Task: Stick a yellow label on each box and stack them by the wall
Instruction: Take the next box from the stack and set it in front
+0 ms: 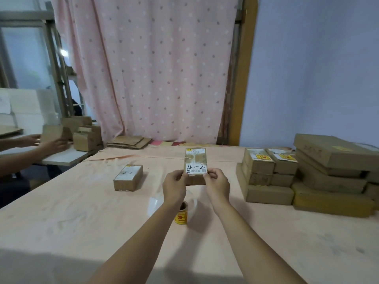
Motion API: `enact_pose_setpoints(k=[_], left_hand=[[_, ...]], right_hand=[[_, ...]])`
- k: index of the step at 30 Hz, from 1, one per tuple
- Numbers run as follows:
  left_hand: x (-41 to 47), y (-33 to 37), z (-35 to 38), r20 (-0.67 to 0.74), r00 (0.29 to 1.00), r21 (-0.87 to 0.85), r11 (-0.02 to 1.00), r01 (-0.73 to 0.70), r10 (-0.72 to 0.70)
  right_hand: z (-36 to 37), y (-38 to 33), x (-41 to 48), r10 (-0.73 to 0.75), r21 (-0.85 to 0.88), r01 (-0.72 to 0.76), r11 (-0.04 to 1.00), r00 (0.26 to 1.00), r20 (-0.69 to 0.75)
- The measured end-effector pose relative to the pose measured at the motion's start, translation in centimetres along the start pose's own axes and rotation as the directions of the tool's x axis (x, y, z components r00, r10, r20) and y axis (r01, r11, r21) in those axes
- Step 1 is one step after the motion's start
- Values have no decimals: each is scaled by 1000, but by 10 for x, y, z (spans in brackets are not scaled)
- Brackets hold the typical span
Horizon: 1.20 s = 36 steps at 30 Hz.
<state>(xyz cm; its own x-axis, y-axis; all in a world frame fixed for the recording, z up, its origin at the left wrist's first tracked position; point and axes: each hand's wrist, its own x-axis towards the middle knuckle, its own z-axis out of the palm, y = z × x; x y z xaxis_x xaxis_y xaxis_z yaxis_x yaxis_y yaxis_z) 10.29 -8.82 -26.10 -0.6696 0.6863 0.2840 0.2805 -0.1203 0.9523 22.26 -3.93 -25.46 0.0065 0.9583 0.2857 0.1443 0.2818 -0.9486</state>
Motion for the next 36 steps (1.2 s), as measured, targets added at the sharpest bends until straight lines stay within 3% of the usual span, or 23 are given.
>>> enact_pose_setpoints(k=[6, 14, 20, 28, 36], left_hand=[[-34, -2, 38, 74, 996, -6, 999, 54, -53], [-71, -15, 62, 124, 992, 71, 997, 16, -25], [-92, -34, 70, 124, 992, 139, 990, -4, -13], [-94, -55, 76, 161, 986, 193, 981, 5, -37], [-90, -40, 49, 189, 981, 281, 954, -106, 54]], right_hand=[[-45, 29, -11, 36, 11, -35, 999, 996, -80], [-80, 59, -24, 73, -17, -76, 997, 990, -123], [-84, 93, -40, 135, -62, -145, 987, 981, -142], [-80, 107, -38, 89, -105, -106, 989, 983, -160], [-77, 108, -35, 91, -86, -109, 990, 976, -197]])
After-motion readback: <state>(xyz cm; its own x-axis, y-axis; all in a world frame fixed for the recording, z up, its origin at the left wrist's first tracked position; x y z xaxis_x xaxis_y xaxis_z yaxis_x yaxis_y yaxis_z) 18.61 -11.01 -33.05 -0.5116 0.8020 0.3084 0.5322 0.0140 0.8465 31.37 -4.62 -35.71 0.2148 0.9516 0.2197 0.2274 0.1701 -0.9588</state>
